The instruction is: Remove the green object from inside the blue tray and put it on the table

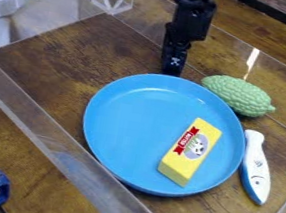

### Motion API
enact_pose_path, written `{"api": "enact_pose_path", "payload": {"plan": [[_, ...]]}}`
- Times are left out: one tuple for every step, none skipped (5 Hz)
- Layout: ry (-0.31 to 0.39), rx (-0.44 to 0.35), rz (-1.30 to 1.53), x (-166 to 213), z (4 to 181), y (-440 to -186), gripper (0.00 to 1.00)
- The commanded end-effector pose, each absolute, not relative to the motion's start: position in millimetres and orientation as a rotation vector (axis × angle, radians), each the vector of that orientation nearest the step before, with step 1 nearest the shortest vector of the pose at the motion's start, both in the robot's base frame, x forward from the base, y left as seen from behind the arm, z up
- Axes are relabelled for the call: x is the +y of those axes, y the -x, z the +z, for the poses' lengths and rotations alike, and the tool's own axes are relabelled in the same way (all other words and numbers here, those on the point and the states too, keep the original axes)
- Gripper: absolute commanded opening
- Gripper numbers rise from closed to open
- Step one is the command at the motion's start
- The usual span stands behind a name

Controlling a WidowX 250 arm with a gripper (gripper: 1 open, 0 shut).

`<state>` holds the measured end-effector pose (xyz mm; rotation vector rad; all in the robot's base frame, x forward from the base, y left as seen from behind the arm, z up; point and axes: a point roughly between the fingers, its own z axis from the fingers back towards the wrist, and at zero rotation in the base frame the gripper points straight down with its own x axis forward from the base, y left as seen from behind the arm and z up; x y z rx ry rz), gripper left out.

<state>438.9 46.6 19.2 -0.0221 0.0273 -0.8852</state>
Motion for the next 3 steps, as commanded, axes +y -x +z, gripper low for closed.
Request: {"api": "enact_pose_path", "payload": {"plan": [[0.057,0.048,-0.918,28,8.2,-438,1.00],[0.063,0.047,-0.923,24,7.2,-440,1.00],[0.066,0.049,-1.014,17,6.6,-438,1.00]]}}
